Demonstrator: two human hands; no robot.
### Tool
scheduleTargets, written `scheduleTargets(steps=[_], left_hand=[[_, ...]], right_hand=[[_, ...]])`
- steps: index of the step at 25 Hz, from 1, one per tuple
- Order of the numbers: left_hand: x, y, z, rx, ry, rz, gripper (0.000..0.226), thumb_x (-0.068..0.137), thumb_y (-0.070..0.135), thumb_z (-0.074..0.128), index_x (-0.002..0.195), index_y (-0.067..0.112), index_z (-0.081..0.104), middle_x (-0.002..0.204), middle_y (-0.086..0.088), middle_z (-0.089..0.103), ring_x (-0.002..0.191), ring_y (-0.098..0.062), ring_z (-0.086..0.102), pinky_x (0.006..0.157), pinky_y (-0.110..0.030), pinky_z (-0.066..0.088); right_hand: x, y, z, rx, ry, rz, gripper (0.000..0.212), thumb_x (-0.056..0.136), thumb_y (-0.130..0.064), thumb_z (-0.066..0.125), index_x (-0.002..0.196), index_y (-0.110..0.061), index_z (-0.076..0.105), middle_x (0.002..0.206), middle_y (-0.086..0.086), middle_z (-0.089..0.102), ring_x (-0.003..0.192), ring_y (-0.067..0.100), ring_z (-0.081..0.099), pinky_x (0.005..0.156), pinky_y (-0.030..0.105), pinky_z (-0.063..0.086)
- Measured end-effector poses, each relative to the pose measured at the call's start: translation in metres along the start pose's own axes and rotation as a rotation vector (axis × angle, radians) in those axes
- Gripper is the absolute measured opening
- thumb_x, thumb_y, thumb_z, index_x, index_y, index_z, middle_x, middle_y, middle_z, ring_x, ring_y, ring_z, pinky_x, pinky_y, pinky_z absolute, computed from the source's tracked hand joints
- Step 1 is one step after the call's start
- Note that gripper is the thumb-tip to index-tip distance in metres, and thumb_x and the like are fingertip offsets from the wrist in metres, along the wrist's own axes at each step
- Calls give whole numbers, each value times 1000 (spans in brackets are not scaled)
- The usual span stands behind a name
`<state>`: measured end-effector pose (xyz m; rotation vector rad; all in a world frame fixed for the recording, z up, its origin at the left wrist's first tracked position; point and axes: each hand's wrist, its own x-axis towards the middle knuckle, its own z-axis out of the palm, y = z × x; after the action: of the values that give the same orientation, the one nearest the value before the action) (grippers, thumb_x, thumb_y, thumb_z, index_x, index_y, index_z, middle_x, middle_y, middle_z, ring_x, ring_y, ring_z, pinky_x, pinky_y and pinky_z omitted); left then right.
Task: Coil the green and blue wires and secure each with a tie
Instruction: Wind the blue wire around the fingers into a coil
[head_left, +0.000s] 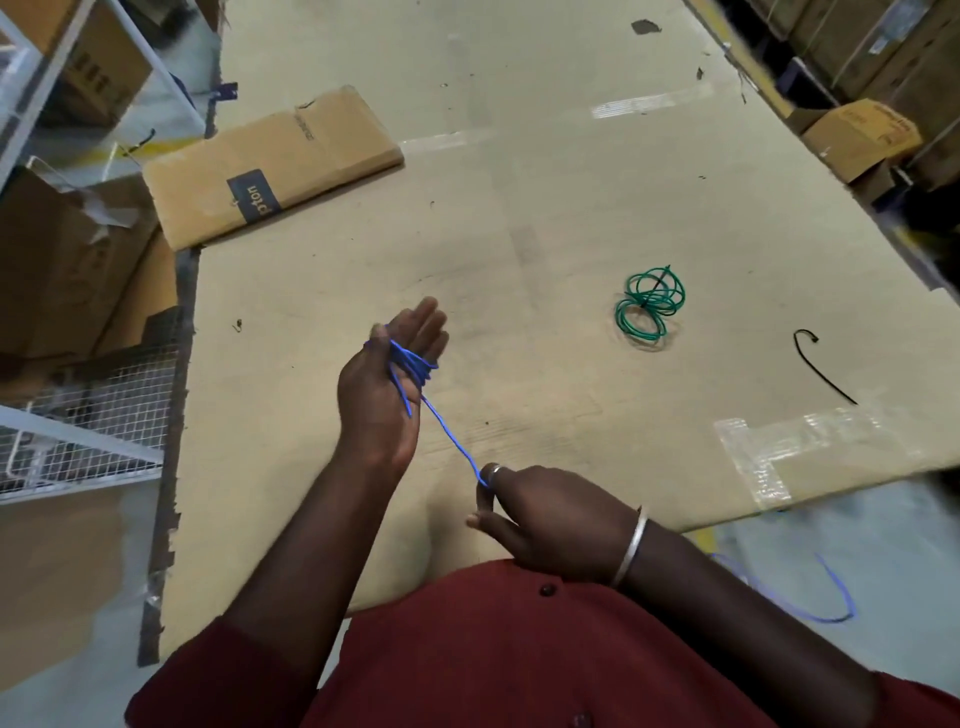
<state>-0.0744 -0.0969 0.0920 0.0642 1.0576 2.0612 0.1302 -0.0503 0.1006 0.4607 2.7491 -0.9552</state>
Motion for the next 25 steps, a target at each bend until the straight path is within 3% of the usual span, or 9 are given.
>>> scheduleTargets(steps=[4, 6, 9, 12, 15, 18, 20, 22, 25], left_hand=[[-2, -16, -14, 639, -115, 54, 40, 114, 20, 35, 129, -7, 60, 116, -15, 78, 116, -28, 72, 100, -40, 57], [-10, -8, -23, 938, -259, 32, 47, 114, 19, 34, 102, 2, 77, 97, -10, 82, 119, -19, 70, 94, -35, 58], [-23, -2, -30, 1147, -391, -79, 59, 109, 37, 37, 71, 18, 78, 53, -9, 58, 63, -37, 61, 56, -26, 43], [-34, 6, -30, 897, -474, -349, 71, 100, 61, 40, 75, 4, 74, 57, -15, 16, 52, -24, 14, 51, -31, 15], [-43, 21, -21, 492, -587, -586, 50, 89, 56, 67, 62, 15, 57, 49, -1, 15, 47, -15, 11, 49, -29, 13], [-46, 28, -14, -109, -692, -737, 35, 106, 32, 50, 77, 14, 57, 48, 3, 32, 42, -12, 25, 44, -24, 19], [-36, 33, -9, -486, -634, -678, 28, 110, 21, 36, 97, 5, 56, 63, -5, 60, 54, -19, 55, 55, -27, 45], [-20, 39, -6, -692, -505, -507, 29, 108, 10, 38, 119, -7, 60, 106, -22, 77, 92, -35, 75, 87, -40, 59], [4, 43, -2, -386, -291, -166, 35, 107, 16, 44, 124, -5, 65, 141, -25, 63, 127, -35, 65, 107, -42, 52]], right_hand=[[-5, -9, -29, 199, 233, -80, 30, 104, -44, 48, 89, -25, 66, 60, -5, 55, 58, 12, 53, 61, 36, 40], [-5, 4, -42, 503, 312, -33, 32, 102, -33, 54, 73, -24, 64, 57, -10, 53, 55, 6, 48, 59, 28, 40], [-3, 32, -61, 1158, 347, 45, 29, 95, -21, 52, 69, -11, 60, 54, -8, 39, 51, 12, 34, 55, 25, 41], [6, 51, -68, 1340, 331, 125, 30, 96, -23, 52, 71, -10, 63, 57, -6, 23, 51, 10, 17, 45, 21, 20], [22, 57, -64, 1221, 468, 184, 34, 103, -25, 58, 73, -13, 68, 54, -3, 25, 47, 11, 17, 44, 21, 18], [39, 58, -54, 1058, 564, 292, 35, 100, -30, 65, 68, -15, 68, 50, 5, 33, 41, 14, 24, 44, 21, 25], [45, 58, -40, 1035, 493, 316, 34, 100, -31, 64, 70, -16, 67, 49, -3, 40, 40, 11, 29, 44, 21, 23], [44, 56, -22, 951, 351, 300, 31, 103, -29, 59, 75, -18, 66, 50, -9, 45, 42, 9, 33, 43, 20, 25], [25, 45, -7, 633, 192, 201, 39, 106, -36, 51, 76, -17, 66, 50, -2, 57, 43, 11, 49, 50, 27, 41]])
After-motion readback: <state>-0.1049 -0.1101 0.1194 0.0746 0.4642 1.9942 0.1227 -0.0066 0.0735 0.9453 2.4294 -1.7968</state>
